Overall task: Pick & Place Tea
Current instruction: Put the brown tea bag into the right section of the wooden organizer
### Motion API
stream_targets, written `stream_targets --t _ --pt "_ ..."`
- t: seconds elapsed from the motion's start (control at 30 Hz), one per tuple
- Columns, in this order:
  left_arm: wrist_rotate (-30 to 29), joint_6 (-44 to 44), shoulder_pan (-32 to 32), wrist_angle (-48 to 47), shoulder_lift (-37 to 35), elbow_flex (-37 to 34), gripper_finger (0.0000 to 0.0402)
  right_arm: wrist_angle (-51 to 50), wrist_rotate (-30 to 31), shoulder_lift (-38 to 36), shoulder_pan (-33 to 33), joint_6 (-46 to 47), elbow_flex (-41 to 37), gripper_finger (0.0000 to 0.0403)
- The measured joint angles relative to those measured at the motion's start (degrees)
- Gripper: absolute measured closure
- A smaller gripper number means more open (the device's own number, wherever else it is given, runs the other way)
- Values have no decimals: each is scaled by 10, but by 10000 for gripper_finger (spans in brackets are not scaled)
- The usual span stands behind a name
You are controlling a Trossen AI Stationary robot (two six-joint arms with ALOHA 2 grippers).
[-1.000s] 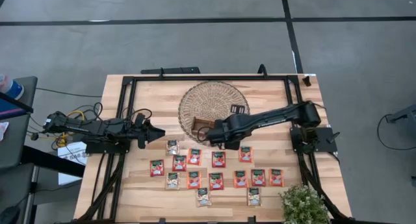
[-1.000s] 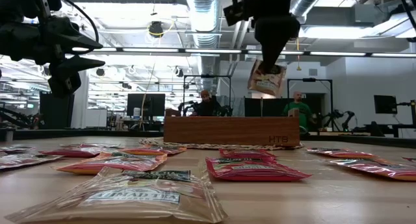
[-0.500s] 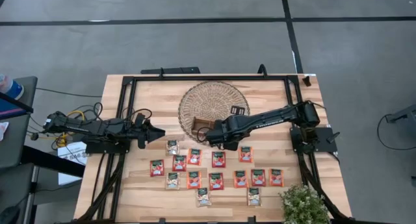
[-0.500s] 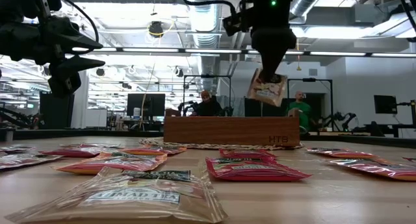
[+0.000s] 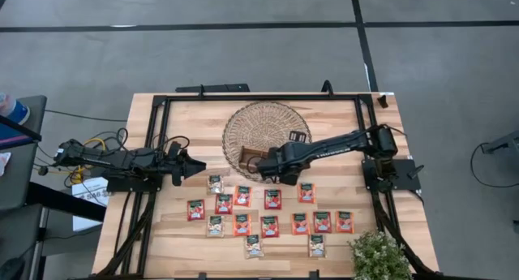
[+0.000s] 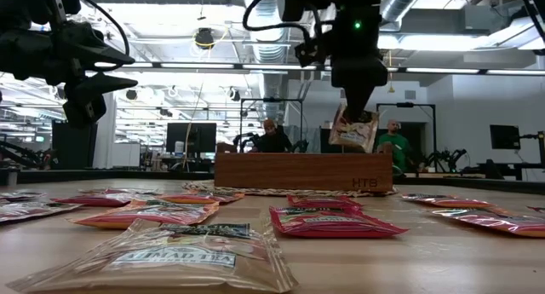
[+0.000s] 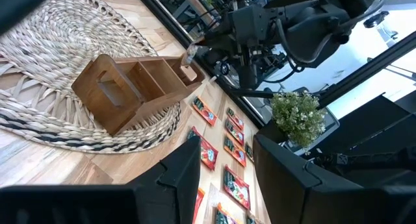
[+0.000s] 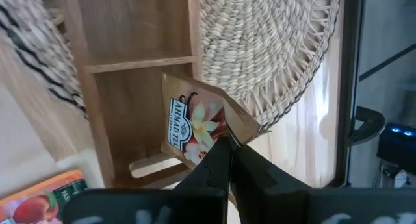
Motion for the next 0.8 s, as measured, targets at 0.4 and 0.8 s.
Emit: stream_targets --t 0.4,0.8 --pt "0 18 0 0 0 0 268 -5 3 21 0 -3 -1 403" --pt "0 19 0 0 0 0 268 20 2 21 0 -2 -29 403"
